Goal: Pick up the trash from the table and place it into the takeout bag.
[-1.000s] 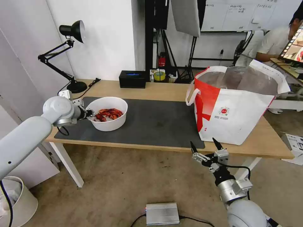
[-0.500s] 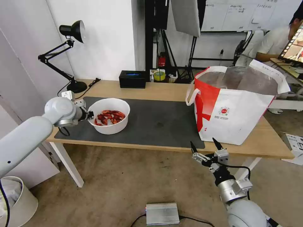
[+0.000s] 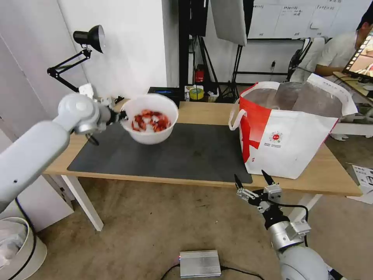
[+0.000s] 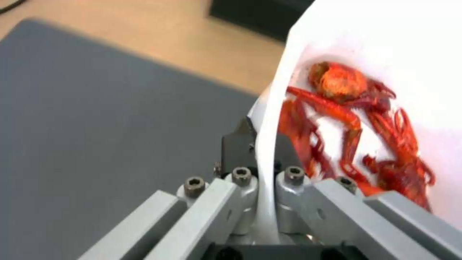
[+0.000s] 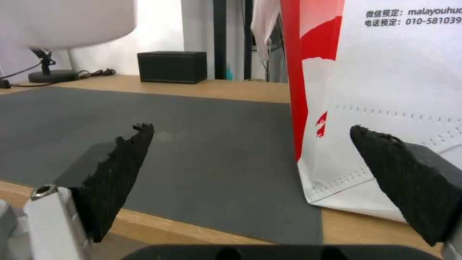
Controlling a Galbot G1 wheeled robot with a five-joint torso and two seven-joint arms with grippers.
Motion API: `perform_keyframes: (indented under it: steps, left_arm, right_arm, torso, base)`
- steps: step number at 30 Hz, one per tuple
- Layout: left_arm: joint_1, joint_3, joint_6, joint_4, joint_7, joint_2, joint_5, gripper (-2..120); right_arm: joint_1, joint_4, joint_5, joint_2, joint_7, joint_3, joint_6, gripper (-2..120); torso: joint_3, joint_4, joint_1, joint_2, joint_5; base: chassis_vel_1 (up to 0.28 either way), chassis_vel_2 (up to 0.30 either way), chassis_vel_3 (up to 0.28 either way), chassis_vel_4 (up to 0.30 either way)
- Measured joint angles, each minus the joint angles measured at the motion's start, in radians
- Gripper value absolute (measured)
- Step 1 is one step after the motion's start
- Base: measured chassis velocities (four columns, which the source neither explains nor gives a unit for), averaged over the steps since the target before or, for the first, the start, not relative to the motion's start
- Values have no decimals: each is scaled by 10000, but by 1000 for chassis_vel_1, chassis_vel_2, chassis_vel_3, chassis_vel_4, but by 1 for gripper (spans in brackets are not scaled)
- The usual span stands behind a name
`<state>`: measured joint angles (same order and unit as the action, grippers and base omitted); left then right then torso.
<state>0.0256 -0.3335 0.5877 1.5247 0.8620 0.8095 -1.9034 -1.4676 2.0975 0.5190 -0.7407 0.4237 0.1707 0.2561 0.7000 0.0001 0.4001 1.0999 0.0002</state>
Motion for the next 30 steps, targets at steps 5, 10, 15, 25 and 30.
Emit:
perform_keyframes:
  steps: [5,10,15,25,30]
  left_arm:
    - [1080,-633,-129,-485,58,1120,-35,0]
    - [1733,-966,-203,-1016,81,2046,-50,0]
    - [2320,-1131,-241,-1711,77,2863,-102,0]
    - [3369,-1075,-275,-3455,65,4296,-88,0]
    - [3726,-1090,-323,-3887,54,5099,-81,0]
  right_arm:
    - [0,0,0,0,0,0,0,100]
    - [0,0,0,0,0,0,0,100]
    - [0,0,0,0,-1,-1,0,100]
    - [0,0,0,0,0,0,0,100]
    - [0,0,0,0,0,-1,0,100]
  torso:
    - [0,-2,-1,0,2]
    - [0,-3,-1,0,2]
    - [0,-1,-1,0,0]
    - [-1,0,-1,0,0]
    - [-1,-1,0,0,0]
  base:
    - [0,0,0,0]
    - [0,0,0,0]
    - [0,0,0,0]
    - [0,0,0,0]
    - [0,0,0,0]
